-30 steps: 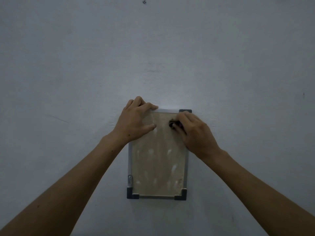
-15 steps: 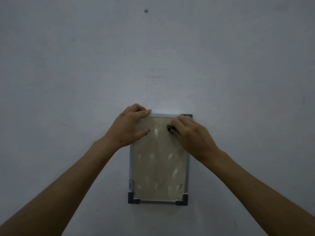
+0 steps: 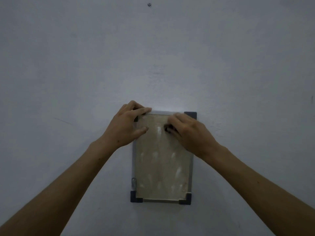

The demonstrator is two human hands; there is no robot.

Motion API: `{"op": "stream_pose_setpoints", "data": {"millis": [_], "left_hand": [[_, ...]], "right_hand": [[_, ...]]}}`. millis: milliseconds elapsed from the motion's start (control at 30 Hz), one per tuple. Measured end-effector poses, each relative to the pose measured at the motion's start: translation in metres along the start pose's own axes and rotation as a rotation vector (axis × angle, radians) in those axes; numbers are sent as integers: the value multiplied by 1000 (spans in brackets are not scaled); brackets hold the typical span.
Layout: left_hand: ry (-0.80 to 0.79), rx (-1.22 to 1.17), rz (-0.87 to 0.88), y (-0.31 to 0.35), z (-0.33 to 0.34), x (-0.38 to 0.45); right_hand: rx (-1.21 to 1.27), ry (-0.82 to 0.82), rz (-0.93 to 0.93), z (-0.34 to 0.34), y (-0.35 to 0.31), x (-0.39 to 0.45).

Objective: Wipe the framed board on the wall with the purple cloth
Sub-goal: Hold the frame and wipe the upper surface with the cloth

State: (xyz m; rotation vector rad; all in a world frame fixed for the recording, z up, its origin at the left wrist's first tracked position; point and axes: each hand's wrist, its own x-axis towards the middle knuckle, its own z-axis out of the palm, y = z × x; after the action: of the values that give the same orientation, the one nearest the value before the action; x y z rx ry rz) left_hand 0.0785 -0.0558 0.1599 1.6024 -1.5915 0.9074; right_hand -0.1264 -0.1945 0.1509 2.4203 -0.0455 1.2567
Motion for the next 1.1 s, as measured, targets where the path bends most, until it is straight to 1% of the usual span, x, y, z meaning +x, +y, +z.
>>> {"op": "stream_pose_setpoints", "data": {"millis": [67,100,200,233,267,333,367,467,500,533,600,633,700,733,767,867,900,1000,1033,1100], "left_hand": [[7,-7,-5,1,1,-1],[8,-9,-7,3,2,-1],[-3,-10,-4,4,1,0],[-1,-11,-8,3,1,-1],[0,-14,-12,2,1,-1],[3,-16,-22,4,1,-1],[0,-16,-25,5,1,-1],[-5,-15,-22,5,0,-1],[0,-16,-22,4,0,-2],[1,-18,-24,4,0,-2],[6,-23,-25,6,1,-3],[8,-23,-24,6,1,-3],[-1,-18,-17,7,0,-3],[-1,-16,-17,6,0,-3],[-1,-18,-21,6,0,-3],[-1,-30,-25,8,0,-4],[-3,-26,-25,9,0,-4],[-17,-25,-29,8,0,-3],[-15,-28,-32,8,0,-3],[-10,-34,-35,8,0,-4]], "right_hand": [[19,110,109,-1,2,2],[34,113,104,1,-1,0],[3,-25,-82,11,-12,-7],[-21,-34,-96,10,-10,-5],[-27,1,-43,8,-6,-2],[26,132,110,4,-1,3],[46,135,116,5,-2,2],[-6,-24,-89,12,-9,-7],[-19,-42,-97,12,-8,-9],[-15,-9,-33,10,-5,-11],[48,119,129,8,-2,-15],[55,106,122,10,-4,-18],[10,-15,-28,16,-10,-26],[-9,-50,-76,18,-11,-29],[-21,-33,-50,17,-9,-30],[58,212,281,16,-3,-36],[56,209,280,19,-6,-38],[-14,69,61,25,-11,-49],[-15,73,85,22,-8,-49],[29,197,279,18,-1,-47]]}}
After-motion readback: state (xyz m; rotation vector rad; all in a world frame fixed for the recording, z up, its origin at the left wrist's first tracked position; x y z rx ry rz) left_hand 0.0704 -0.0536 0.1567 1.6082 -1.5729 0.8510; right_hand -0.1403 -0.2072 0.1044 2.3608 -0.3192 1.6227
